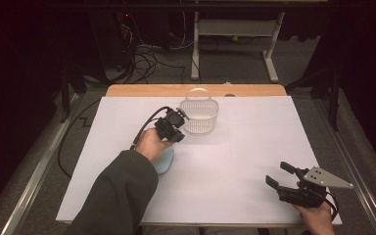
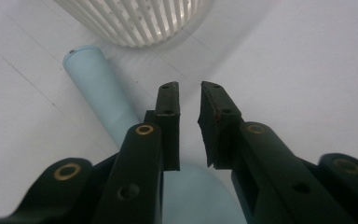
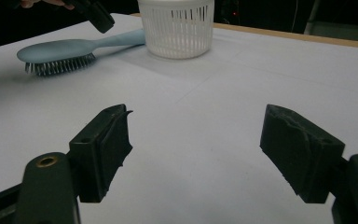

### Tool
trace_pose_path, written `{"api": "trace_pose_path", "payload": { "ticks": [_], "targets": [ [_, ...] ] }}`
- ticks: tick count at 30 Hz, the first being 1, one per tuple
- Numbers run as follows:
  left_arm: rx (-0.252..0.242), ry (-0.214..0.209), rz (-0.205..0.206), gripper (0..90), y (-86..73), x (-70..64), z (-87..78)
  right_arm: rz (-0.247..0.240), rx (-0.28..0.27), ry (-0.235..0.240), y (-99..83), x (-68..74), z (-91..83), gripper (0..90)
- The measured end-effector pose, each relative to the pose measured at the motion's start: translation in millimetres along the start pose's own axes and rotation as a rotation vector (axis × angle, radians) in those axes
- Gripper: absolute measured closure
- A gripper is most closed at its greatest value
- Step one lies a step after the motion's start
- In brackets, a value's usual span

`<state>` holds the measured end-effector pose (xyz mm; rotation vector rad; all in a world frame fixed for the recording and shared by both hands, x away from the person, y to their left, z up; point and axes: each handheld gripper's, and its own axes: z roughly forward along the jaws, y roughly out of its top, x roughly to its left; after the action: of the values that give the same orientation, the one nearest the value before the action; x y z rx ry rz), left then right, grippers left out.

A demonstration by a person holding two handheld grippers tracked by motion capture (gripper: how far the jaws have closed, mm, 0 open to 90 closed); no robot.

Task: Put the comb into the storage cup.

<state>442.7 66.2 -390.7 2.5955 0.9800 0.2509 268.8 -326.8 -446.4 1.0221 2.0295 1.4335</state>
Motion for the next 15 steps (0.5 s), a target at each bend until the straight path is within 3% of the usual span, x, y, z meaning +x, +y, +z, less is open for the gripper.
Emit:
{"api": "trace_pose_path", "payload": {
  "ticks": [7, 15],
  "targets": [
    [0.059, 0.008, -0.02, 82.8, 6.2, 9.4, 14.7, 0.0, 0.002, 0.002, -0.2, 0.1, 0.0, 24.3],
    [0.096, 0.01, -0.009, 86.5, 7.5, 14.0, 25.2, -0.001, 0.004, 0.004, -0.5, 0.2, 0.2, 24.5]
  ]
}}
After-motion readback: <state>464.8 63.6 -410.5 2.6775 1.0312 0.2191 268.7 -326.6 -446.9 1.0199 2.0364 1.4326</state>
